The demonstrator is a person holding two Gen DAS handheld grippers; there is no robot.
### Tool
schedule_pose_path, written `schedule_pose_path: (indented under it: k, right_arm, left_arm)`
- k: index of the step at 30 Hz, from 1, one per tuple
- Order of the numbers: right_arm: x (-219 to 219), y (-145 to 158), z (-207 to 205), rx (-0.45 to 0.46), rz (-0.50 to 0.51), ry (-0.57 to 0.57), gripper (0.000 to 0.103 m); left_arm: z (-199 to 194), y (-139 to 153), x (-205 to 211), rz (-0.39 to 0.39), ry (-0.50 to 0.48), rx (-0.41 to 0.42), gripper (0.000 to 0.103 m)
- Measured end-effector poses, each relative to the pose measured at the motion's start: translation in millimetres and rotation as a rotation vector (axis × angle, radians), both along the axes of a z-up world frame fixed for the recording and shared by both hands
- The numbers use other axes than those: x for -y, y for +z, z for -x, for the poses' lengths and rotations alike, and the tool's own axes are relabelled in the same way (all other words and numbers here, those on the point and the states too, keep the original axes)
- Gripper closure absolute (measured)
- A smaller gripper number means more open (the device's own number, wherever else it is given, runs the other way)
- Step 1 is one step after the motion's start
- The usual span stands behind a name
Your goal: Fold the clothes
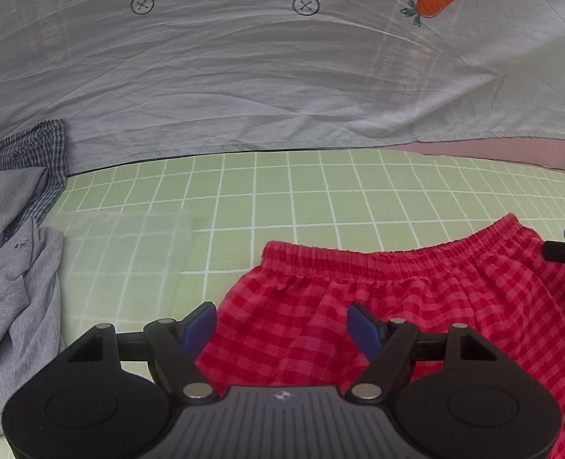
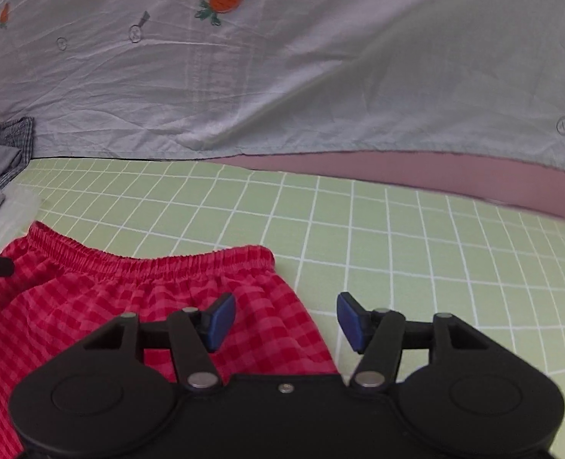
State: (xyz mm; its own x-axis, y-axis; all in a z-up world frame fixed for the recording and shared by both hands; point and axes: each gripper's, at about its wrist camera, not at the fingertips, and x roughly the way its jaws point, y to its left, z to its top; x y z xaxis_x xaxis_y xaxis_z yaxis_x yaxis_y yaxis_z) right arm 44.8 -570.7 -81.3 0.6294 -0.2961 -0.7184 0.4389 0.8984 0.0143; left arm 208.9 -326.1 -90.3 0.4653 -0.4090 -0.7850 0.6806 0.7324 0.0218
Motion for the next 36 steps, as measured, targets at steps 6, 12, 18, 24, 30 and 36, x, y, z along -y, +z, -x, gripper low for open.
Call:
schedule_pose_path:
  k: [6,12,18,24,30,36]
  right_arm:
    - [-13,-6,-13,-0.030,0.027,0.081,0.057]
    - [-17,-9,-10,-0.046,0.033,0.080,0.100]
    - [-18,26,8,0.068,0.032,0.059,0.102]
    - [-18,26,-6,0.094,0.019,0.052,0.066]
    - [-12,21,21,0.061,-0.039,-0.011,0.062]
    - [-9,10,95,-0.038,-0.060,-0.149,0.061]
  left_arm:
    - [6,-15,12,-0.020,-0.020,-0.052,0.070]
    - [5,-6,6,0.054,0.009,-0.074,0.102]
    - [-10,31,-35,0.432,0.163,-0.151,0.102]
    - [-35,13,-28,0.216,0.388,-0.044,0.088]
    - [-19,23,-48,0.197,0.402,-0.015,0.056]
    - [29,20,-71,0.139,0.374,-0.075,0.049]
